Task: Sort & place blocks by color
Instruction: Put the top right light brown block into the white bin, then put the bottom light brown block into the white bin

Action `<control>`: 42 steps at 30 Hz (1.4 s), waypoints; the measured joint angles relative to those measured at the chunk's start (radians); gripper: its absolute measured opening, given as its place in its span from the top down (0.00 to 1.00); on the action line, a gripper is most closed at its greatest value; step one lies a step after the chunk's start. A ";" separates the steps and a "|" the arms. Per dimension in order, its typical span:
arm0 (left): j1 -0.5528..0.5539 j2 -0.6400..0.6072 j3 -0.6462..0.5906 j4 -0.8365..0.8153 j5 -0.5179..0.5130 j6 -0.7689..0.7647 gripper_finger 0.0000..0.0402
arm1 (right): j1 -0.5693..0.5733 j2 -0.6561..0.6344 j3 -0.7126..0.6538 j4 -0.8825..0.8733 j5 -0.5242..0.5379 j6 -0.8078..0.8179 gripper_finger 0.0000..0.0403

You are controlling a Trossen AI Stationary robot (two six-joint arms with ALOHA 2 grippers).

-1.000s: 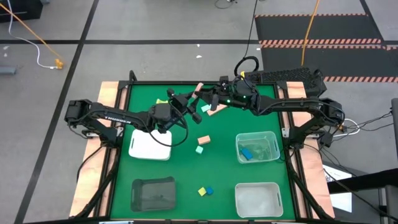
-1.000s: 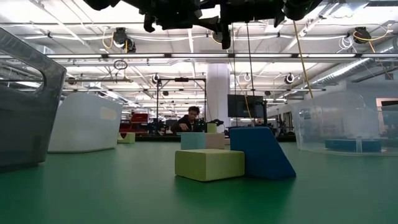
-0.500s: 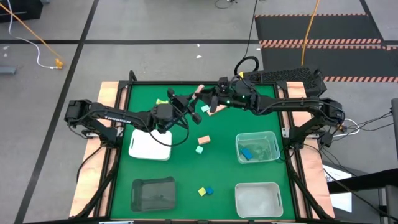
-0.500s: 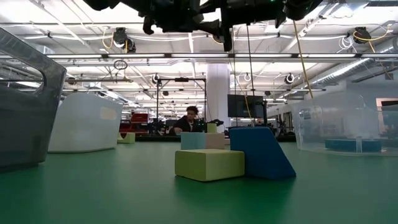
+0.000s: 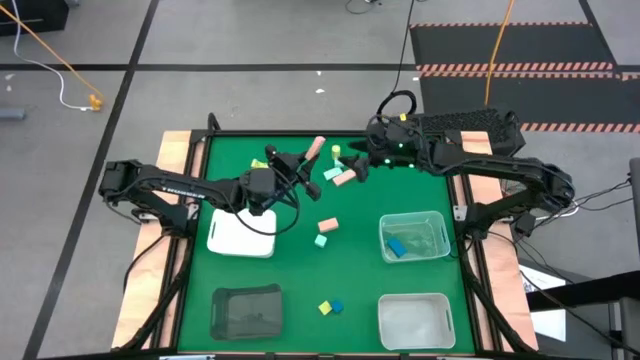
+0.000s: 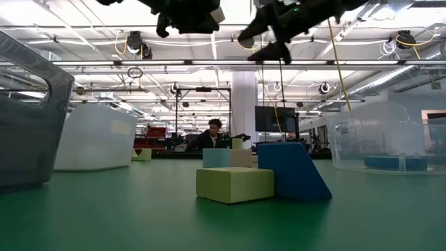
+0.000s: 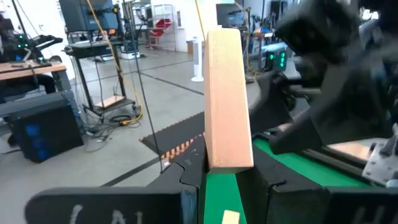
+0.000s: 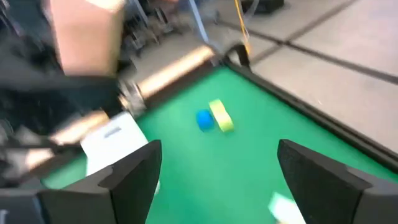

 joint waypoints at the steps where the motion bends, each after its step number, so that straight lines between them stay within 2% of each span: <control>1: 0.001 -0.011 0.001 -0.016 -0.001 -0.020 0.85 | -0.005 -0.016 0.000 -0.062 0.001 -0.013 0.23; 4: 0.000 -0.063 0.000 -0.180 0.001 -0.129 0.85 | -0.013 -0.037 0.000 -0.203 0.004 -0.045 0.24; 6: -0.001 -0.103 0.001 -0.320 0.039 -0.246 0.85 | -0.013 -0.046 0.000 -0.277 0.007 -0.063 0.26; 8: -0.008 -0.157 -0.001 -0.517 0.106 -0.385 0.85 | -0.012 -0.046 0.000 -0.307 0.028 -0.085 0.28; 12: -0.030 -0.256 -0.002 -0.884 0.317 -0.685 0.85 | -0.007 -0.022 0.000 -0.343 0.054 -0.117 0.30; 15: -0.071 -0.305 0.000 -1.105 0.448 -0.874 0.85 | -0.001 0.001 0.000 -0.336 0.052 -0.095 0.31; 21: -0.185 -0.310 -0.015 -1.461 0.541 -1.143 0.81 | 0.073 0.081 0.002 -0.312 0.018 -0.158 0.31; 25: -0.243 -0.294 -0.069 -1.467 0.603 -1.238 0.85 | 0.130 0.141 0.002 -0.284 -0.003 -0.247 0.31; 30: -0.274 -0.272 -0.150 -1.442 0.607 -1.360 0.84 | 0.184 0.215 0.002 -0.227 -0.003 -0.348 0.31; 37: -0.281 -0.251 -0.212 -1.417 0.664 -1.443 0.64 | 0.243 0.306 0.002 -0.192 -0.003 -0.415 0.31; 42: -0.281 -0.256 -0.212 -1.386 0.675 -1.447 0.58 | 0.280 0.360 0.002 -0.117 -0.009 -0.472 0.31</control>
